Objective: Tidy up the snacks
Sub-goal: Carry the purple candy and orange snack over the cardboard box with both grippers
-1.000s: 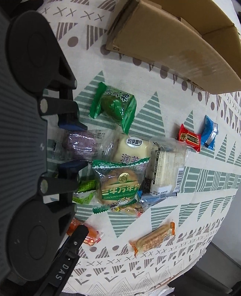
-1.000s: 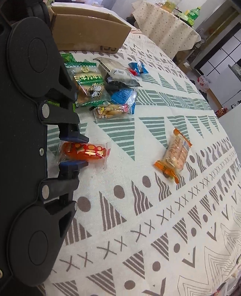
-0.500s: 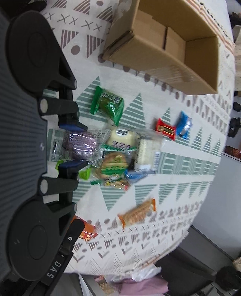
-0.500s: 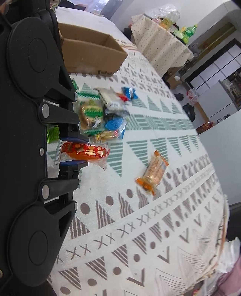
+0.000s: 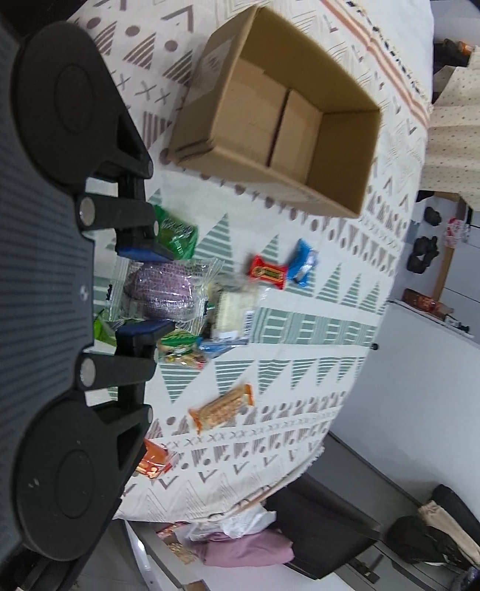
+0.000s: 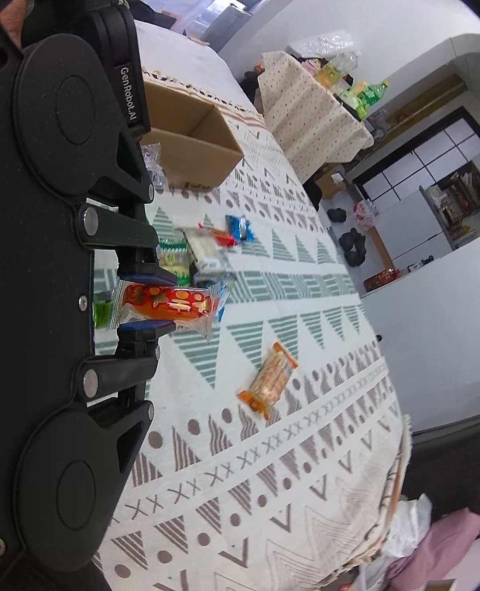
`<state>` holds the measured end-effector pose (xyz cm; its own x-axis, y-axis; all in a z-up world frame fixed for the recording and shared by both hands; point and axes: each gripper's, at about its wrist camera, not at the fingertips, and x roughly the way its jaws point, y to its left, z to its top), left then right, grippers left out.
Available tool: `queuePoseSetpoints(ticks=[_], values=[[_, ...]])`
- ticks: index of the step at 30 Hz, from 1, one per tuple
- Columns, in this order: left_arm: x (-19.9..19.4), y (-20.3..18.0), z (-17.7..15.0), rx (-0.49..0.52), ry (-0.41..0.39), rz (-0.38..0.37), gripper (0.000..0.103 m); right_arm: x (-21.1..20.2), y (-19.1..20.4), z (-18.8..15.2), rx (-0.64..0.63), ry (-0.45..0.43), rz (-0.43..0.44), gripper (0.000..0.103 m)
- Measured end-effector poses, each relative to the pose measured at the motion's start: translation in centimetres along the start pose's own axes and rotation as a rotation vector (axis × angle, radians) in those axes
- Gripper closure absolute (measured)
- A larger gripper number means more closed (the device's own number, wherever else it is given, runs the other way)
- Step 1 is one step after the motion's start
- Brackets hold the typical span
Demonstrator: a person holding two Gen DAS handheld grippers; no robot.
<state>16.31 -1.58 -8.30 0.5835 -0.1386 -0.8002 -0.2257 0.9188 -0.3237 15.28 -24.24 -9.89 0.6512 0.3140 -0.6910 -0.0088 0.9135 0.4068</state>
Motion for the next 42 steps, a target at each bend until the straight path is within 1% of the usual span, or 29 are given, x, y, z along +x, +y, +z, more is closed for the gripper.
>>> queuePoseSetpoints(ticks=[4, 11, 18, 23, 27, 32, 38, 42], values=[[-0.9, 0.7, 0.8, 0.018, -0.033, -0.014, 0.071, -0.6, 1.4, 0.2, -0.023, -0.017, 0.010, 0.083], [-2.3, 2.4, 2.6, -0.001, -0.094, -0.025, 0.071, -1.2, 3.9, 0.3, -0.063, -0.042, 0.035, 0.083], [-2.6, 4.2, 4.2, -0.041, -0.146, -0.055, 0.071, -1.2, 6.3, 0.6, -0.090, -0.060, 0.047, 0.083], [-2.5, 5.6, 5.4, -0.074, -0.196, -0.059, 0.071, -0.6, 7.6, 0.9, -0.111, -0.063, 0.048, 0.083], [-2.4, 7.7, 6.2, -0.135, -0.210, -0.052, 0.071, -0.2, 8.8, 1.3, -0.133, -0.066, 0.045, 0.083], [-2.4, 9.9, 6.7, -0.178, -0.216, -0.029, 0.071, 0.8, 10.4, 1.6, -0.158, -0.065, 0.061, 0.083], [-1.5, 12.3, 7.2, -0.253, -0.197, -0.038, 0.071, 2.8, 12.8, 1.6, -0.181, -0.035, 0.082, 0.083], [-1.2, 13.8, 7.4, -0.298, -0.204, -0.024, 0.071, 4.2, 14.2, 1.6, -0.185, -0.011, 0.102, 0.083]])
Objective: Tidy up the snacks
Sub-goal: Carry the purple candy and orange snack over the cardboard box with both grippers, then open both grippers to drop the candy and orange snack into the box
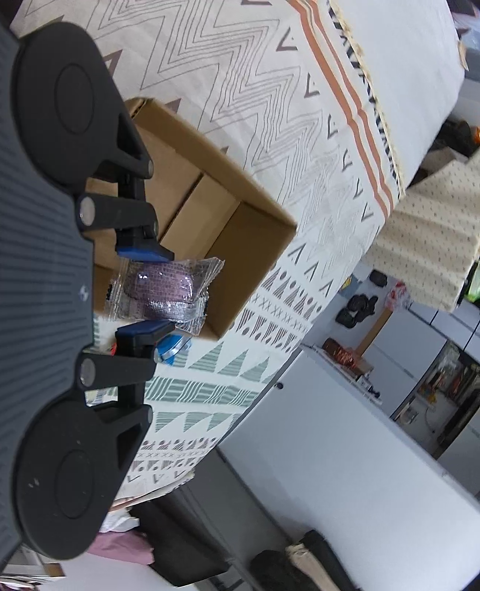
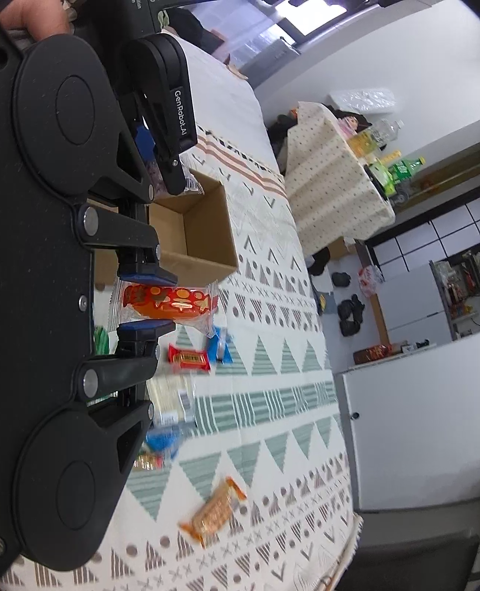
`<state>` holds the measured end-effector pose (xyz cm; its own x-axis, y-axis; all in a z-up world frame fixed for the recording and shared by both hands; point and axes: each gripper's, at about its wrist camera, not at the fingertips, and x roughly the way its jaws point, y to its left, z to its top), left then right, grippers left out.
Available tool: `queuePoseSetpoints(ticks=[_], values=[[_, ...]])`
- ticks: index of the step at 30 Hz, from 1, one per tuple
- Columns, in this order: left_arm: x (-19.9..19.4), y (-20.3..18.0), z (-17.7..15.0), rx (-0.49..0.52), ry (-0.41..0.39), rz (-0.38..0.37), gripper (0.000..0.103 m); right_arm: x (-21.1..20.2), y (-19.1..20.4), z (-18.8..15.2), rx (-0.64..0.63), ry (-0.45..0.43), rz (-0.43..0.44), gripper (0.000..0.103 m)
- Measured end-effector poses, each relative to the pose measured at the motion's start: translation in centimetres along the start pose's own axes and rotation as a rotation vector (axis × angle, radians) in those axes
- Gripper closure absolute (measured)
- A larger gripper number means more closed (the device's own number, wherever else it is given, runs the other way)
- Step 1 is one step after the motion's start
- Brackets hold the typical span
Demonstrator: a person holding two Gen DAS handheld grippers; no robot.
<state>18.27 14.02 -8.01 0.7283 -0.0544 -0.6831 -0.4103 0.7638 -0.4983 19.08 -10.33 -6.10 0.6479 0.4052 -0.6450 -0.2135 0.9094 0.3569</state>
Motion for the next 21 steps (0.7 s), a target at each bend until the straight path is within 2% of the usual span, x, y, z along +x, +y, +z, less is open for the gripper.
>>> queuePoseSetpoints(ticks=[9, 18, 21], values=[[0.7, 3.4, 1.0, -0.112, -0.020, 0.088, 0.071, 4.2, 3.2, 0.0, 0.005, 0.063, 0.064, 0.084], [1.1, 4.5, 1.2, -0.123, 0.001, 0.129, 0.070, 7.0, 6.2, 0.1, -0.018, 0.098, 0.113, 0.083], [0.9, 4.3, 1.2, -0.115, -0.023, 0.137, 0.065, 7.4, 7.0, 0.2, -0.033, 0.108, 0.124, 0.083]])
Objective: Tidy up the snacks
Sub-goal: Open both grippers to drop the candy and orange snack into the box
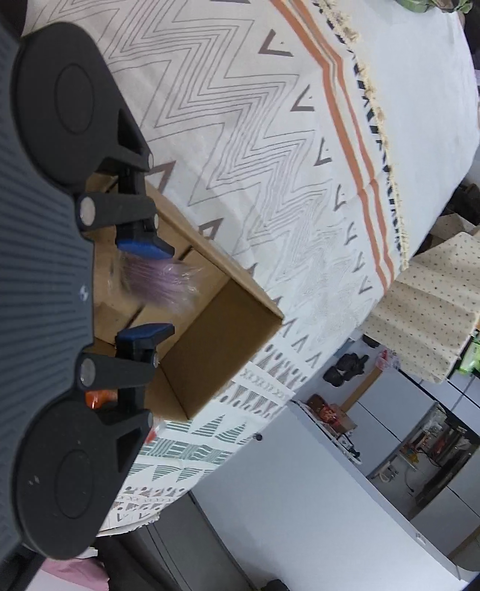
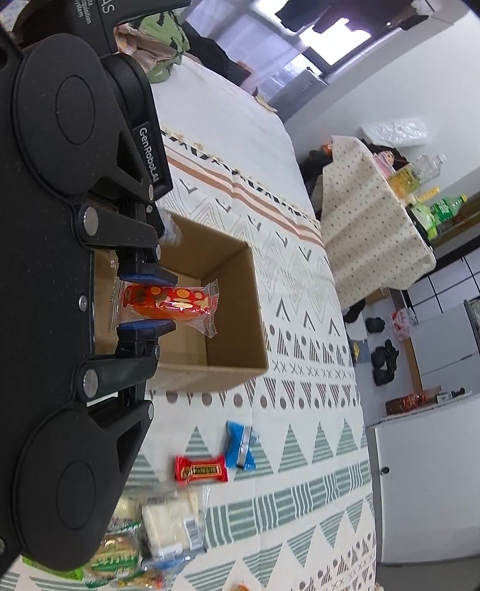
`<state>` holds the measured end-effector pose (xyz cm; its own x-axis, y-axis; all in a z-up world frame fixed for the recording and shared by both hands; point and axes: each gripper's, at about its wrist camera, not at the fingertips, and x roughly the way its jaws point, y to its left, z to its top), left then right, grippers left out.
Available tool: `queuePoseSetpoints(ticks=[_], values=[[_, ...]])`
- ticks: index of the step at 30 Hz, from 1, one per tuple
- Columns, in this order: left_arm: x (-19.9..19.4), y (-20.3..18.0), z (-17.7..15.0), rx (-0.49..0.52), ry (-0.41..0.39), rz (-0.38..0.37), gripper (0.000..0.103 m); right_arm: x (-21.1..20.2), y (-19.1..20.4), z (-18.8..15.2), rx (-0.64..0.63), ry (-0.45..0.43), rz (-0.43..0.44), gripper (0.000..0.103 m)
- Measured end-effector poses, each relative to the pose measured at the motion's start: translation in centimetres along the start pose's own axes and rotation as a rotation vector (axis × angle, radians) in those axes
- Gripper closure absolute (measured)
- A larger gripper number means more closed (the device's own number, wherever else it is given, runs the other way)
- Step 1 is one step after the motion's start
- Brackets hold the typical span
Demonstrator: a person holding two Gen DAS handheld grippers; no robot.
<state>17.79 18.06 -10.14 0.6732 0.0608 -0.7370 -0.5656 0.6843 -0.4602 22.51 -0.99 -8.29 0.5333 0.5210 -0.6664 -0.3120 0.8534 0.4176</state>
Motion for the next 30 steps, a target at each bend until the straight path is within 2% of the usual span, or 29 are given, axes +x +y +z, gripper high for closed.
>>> queuePoseSetpoints(ticks=[4, 7, 8, 11, 17, 21, 28, 30], values=[[-0.4, 0.1, 0.1, -0.015, -0.029, 0.004, 0.050, 0.4, 0.1, 0.1, 0.000, 0.008, 0.001, 0.083], [-0.7, 0.2, 0.1, -0.025, -0.041, 0.011, 0.046, 0.3, 0.1, 0.2, 0.002, 0.015, 0.009, 0.081], [-0.7, 0.2, 0.1, -0.024, -0.043, 0.017, 0.045, 0.2, 0.1, 0.3, 0.000, 0.019, 0.015, 0.079], [-0.8, 0.1, 0.0, -0.022, -0.048, 0.032, 0.038, -0.3, -0.4, 0.5, 0.007, 0.012, 0.028, 0.059], [-0.8, -1.2, -0.8, 0.019, -0.039, 0.045, 0.031, -3.1, -2.9, 0.3, 0.039, -0.031, -0.047, 0.048], [-1.1, -2.7, -2.2, 0.074, -0.022, 0.038, 0.019, -4.9, -4.7, -0.2, 0.046, -0.052, -0.101, 0.037], [-1.9, -5.7, -4.8, 0.177, 0.020, 0.004, 0.005, -7.7, -7.9, -1.6, 0.079, -0.068, -0.150, 0.031], [-2.1, -6.3, -5.4, 0.197, 0.034, -0.006, 0.004, -8.5, -8.7, -2.0, 0.087, -0.073, -0.159, 0.022]])
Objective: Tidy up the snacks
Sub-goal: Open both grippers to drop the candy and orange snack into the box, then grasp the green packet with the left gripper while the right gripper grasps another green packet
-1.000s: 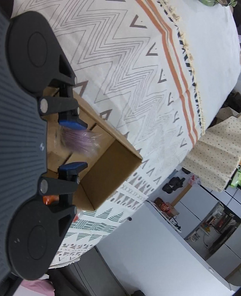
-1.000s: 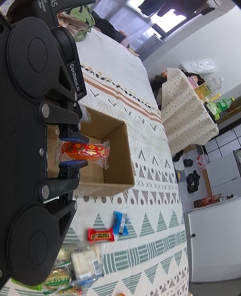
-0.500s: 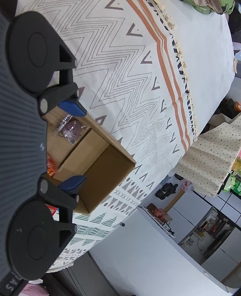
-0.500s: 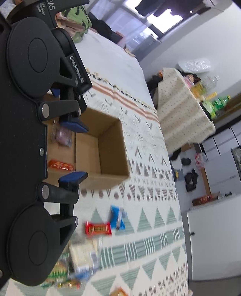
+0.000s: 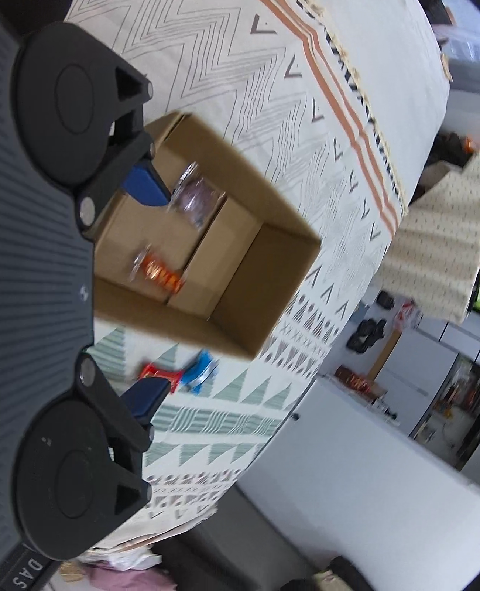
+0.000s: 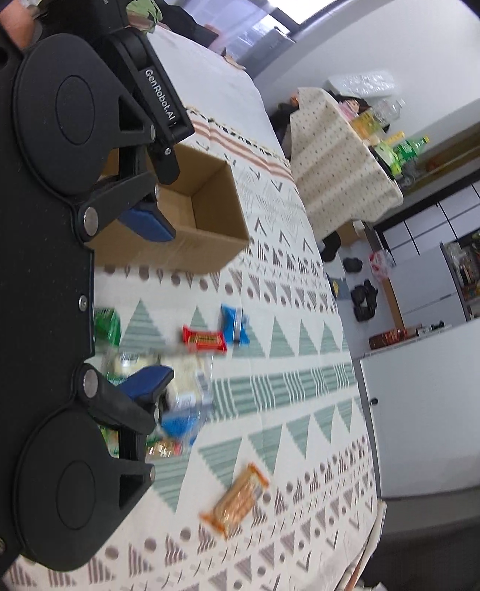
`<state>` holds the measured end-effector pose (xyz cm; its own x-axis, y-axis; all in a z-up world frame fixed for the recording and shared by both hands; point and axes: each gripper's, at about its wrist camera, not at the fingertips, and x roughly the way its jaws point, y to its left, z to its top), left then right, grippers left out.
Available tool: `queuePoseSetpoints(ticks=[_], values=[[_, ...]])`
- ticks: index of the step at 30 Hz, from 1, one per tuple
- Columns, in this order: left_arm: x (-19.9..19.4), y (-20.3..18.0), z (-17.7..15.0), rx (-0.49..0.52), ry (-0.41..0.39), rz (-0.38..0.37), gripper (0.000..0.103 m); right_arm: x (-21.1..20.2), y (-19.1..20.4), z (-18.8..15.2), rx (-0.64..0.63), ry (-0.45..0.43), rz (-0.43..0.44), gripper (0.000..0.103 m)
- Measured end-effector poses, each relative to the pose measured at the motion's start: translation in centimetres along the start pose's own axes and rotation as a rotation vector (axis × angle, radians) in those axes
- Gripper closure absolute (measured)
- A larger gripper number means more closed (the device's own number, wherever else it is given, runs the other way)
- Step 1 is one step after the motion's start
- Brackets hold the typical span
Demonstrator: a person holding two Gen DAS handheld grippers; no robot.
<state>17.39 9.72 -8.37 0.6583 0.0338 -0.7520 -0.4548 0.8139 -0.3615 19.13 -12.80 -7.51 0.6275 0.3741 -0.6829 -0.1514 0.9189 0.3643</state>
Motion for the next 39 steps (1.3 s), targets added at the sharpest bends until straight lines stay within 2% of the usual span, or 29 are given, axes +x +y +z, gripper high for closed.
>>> queuePoseSetpoints(ticks=[9, 14, 27, 39], values=[[-1.7, -2.7, -1.7, 0.050, -0.038, -0.043, 0.000, -3.0, -3.8, -0.9, 0.015, -0.036, -0.022, 0.015], [-1.5, -3.9, -3.3, 0.077, 0.004, -0.048, 0.000, -4.1, -5.9, -1.5, 0.029, -0.040, -0.045, 0.015], [-1.2, -7.1, -7.0, 0.161, 0.051, -0.043, 0.000, -6.6, -10.5, -2.8, 0.053, -0.046, -0.075, 0.015], [0.6, -8.9, -9.1, 0.205, 0.119, -0.062, 0.000, -6.0, -14.2, -3.9, 0.106, -0.011, -0.061, 0.014]])
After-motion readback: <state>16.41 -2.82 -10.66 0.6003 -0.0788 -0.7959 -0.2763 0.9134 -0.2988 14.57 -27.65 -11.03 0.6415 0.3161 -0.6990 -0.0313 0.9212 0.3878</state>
